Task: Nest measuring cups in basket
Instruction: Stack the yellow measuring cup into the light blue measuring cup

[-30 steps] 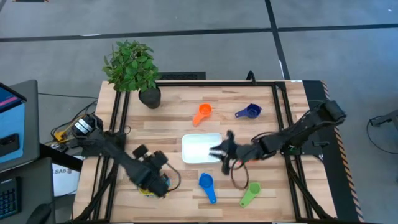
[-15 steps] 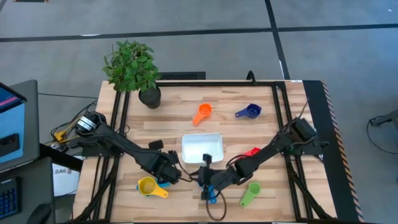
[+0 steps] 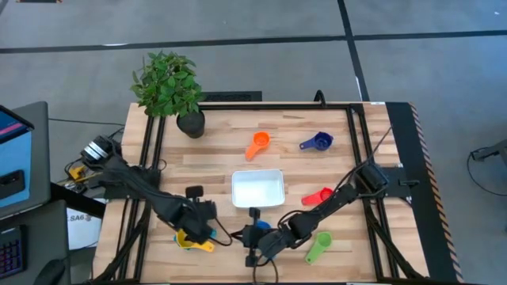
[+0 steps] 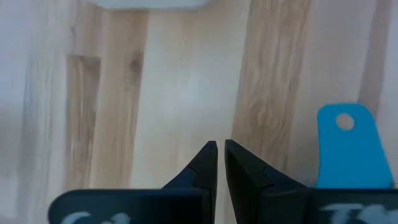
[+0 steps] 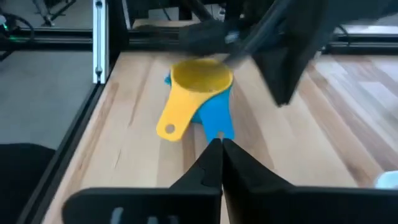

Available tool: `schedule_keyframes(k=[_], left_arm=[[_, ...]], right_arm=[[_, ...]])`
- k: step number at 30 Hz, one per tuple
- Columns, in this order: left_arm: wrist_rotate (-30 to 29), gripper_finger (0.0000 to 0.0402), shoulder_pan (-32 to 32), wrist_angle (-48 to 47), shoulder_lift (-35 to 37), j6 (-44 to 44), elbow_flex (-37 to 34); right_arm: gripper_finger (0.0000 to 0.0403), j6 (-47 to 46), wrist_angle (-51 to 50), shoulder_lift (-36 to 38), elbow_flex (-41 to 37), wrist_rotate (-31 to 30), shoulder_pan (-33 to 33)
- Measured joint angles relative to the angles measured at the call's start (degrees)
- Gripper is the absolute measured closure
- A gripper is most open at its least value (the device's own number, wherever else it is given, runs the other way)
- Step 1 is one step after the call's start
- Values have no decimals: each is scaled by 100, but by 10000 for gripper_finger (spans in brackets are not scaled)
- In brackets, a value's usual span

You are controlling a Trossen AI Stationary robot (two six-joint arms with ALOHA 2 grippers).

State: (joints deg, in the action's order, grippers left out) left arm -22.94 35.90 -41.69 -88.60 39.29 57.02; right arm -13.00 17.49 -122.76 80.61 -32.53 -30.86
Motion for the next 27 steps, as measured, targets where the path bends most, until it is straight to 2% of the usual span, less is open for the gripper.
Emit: schedule_keyframes(k=[5, 9, 12, 15, 20, 27], left_arm=[[-40, 391, 100, 1043, 567, -117, -735], [-161, 399, 54, 1343, 649, -184, -1180], [-35, 399, -7, 1595, 648, -413, -1377], [167, 401, -81, 1882, 645, -759, -1433], [833, 401, -222, 2238, 645, -1327, -1439], [958, 401, -336, 2324, 645, -1620, -1439]], right_arm=[[387, 311, 27, -405, 424, 422, 72], [383, 449, -48, -887, 899, 890, 215], [387, 590, -73, -1134, 1293, 1230, 313], [391, 805, -94, -1375, 1710, 1582, 351], [390, 1043, -485, -1761, 2367, 2199, 412], [390, 958, -1094, -2125, 2924, 3038, 627]])
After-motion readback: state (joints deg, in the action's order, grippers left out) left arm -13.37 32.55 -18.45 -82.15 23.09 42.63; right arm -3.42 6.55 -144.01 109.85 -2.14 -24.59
